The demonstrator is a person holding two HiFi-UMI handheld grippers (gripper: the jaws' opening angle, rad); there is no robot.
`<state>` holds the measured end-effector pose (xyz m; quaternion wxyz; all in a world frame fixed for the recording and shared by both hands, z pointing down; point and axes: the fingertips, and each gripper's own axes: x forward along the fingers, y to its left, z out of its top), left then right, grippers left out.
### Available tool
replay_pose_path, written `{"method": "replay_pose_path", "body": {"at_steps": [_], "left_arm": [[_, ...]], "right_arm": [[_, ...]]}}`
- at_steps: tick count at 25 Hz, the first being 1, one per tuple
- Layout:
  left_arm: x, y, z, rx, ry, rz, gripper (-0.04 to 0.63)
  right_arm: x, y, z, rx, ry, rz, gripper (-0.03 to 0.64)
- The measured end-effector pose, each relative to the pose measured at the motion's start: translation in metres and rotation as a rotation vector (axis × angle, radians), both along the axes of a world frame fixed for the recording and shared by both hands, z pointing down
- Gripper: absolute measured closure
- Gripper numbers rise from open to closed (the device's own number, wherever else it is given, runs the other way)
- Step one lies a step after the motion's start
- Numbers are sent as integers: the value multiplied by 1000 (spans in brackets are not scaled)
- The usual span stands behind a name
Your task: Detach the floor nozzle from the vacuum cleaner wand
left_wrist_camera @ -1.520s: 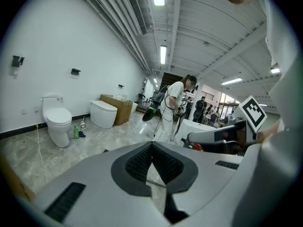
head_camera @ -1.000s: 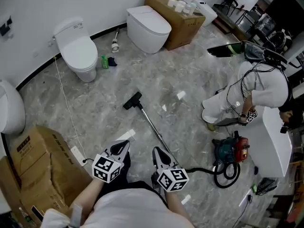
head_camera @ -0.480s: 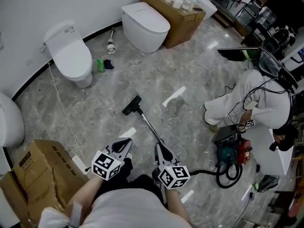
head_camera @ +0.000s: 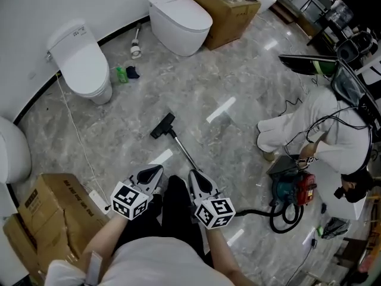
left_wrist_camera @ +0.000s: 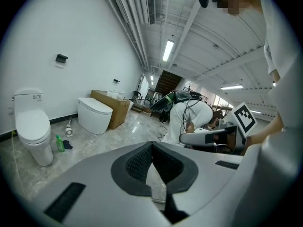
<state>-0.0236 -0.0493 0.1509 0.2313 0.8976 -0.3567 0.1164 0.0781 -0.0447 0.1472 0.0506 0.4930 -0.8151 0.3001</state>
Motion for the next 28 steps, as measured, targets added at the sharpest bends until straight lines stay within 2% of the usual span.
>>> {"method": "replay_pose_path", "body": {"at_steps": [7,12,17,22,25,28], "left_arm": [[20,-38,-1,30,-4,-52,592],[29,-60,14,42,-60,-11,591],[29,-86,36,46,-55,25,591],[22,-124,76,37,-35,26,592],[16,-140,114,26,-26,45,591],[10,-155,164,37,-49,58,592]], "right_arm": [[30,-40,1,22,39,-60,598],[47,-68,16,23,41,-106,598],[50,-93,45,12,46,-127,598],[46,-118,88,10,57,-158,598],[48,-128,130,-4,59,-127,598],[53,-143,181,-10,62,-89,598]]}}
